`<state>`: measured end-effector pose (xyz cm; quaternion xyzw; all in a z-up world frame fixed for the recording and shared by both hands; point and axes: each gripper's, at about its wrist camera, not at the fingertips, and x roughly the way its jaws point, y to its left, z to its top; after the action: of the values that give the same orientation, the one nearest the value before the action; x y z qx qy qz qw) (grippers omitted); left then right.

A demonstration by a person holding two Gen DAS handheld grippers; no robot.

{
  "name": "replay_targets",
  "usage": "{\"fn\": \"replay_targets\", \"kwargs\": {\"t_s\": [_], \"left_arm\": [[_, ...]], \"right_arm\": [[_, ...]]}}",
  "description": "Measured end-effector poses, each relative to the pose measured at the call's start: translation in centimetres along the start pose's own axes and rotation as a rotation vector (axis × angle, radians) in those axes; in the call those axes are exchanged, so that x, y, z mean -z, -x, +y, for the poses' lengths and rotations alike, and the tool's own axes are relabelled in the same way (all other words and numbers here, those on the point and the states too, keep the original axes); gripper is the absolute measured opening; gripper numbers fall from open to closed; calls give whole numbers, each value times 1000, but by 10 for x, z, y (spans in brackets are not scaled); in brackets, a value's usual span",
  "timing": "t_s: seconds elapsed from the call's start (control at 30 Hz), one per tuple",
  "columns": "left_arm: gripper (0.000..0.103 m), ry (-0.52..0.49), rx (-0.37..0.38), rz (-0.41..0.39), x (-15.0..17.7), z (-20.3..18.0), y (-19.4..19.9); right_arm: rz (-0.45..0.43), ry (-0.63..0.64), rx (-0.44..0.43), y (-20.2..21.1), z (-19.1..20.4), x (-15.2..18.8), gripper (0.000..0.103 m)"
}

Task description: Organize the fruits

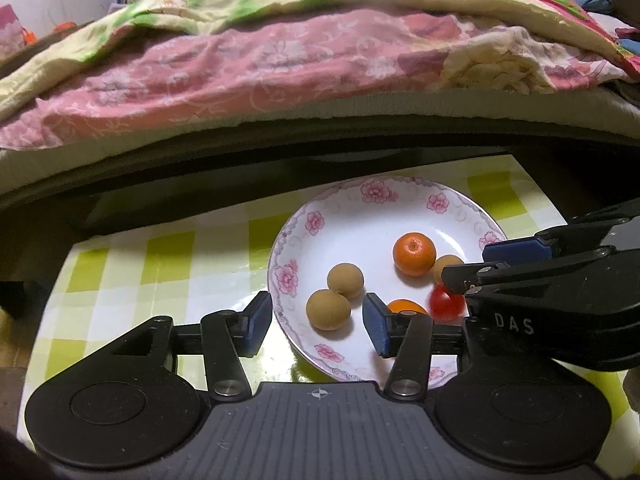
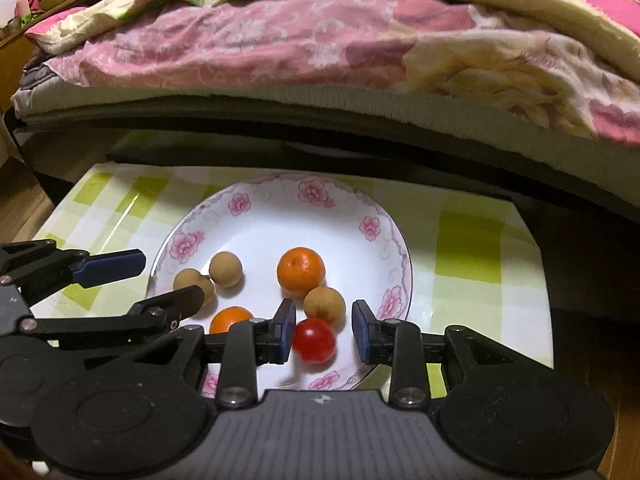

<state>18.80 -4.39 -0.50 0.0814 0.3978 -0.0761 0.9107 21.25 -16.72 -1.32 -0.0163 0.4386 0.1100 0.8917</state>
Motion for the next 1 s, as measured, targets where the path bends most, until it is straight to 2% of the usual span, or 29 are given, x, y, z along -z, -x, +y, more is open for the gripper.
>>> {"fn": "replay_targets", "kwargs": {"t_s": [0.3,0.4,1.0], "left_arm": [[70,0,4,-20,12,3,27],[71,-12,8,-25,18,1,37],[79,10,24,-37,50,-1,88]], "right_arm": [[-47,7,-2,25,6,8,37],[-61,12,-15,35,10,11,41],[-93,28,-64,86,32,48,41]]}}
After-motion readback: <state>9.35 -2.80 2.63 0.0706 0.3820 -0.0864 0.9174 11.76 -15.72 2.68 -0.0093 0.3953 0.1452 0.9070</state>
